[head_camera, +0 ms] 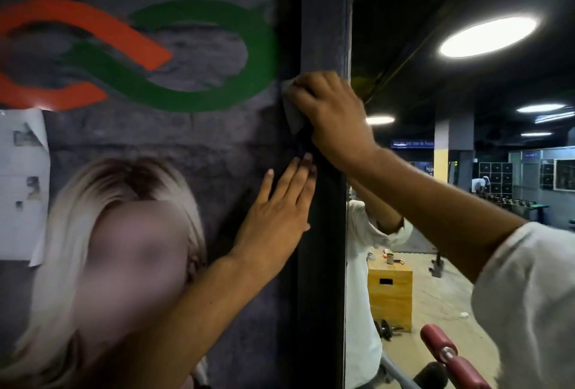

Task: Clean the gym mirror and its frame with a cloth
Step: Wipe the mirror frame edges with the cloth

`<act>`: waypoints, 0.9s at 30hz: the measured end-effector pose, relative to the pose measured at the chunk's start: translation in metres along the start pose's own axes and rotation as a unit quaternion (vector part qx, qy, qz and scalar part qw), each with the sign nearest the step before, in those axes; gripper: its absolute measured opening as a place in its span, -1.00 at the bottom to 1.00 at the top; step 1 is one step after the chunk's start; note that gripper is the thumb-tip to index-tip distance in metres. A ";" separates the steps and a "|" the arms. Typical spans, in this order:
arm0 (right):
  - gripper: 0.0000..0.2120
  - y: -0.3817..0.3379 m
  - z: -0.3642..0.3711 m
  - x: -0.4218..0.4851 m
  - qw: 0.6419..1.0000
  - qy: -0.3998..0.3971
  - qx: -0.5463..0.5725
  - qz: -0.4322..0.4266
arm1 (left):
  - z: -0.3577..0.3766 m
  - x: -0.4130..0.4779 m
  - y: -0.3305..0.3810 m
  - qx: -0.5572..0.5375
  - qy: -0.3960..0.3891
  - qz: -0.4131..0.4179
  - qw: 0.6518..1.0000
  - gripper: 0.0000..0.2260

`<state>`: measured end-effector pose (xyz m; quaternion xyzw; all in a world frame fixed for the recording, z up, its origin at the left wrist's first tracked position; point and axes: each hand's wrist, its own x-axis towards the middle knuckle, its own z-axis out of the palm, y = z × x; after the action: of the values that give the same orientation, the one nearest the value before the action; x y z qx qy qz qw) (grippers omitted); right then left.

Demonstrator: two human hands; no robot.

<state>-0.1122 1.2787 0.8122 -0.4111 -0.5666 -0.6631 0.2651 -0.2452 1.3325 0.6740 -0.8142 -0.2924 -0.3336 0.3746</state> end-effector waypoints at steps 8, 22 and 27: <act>-0.76 -0.044 -0.009 -0.110 0.986 -0.080 0.035 -0.139 | 0.042 -0.075 0.038 -0.010 -0.073 0.032 0.997 0.26; -0.58 -0.060 -0.016 -0.172 0.994 -0.047 0.091 0.025 | 0.050 -0.087 0.046 -0.027 -0.040 0.029 0.998 0.25; -0.55 -0.046 -0.033 -0.152 0.993 -0.047 0.101 0.039 | 0.049 -0.089 0.048 -0.035 -0.044 0.024 0.998 0.28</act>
<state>-0.0787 1.2393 0.6584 -0.4352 -0.6260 -0.5715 0.3037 -0.2485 1.3255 0.5621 -0.8474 -0.2770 -0.2982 0.3409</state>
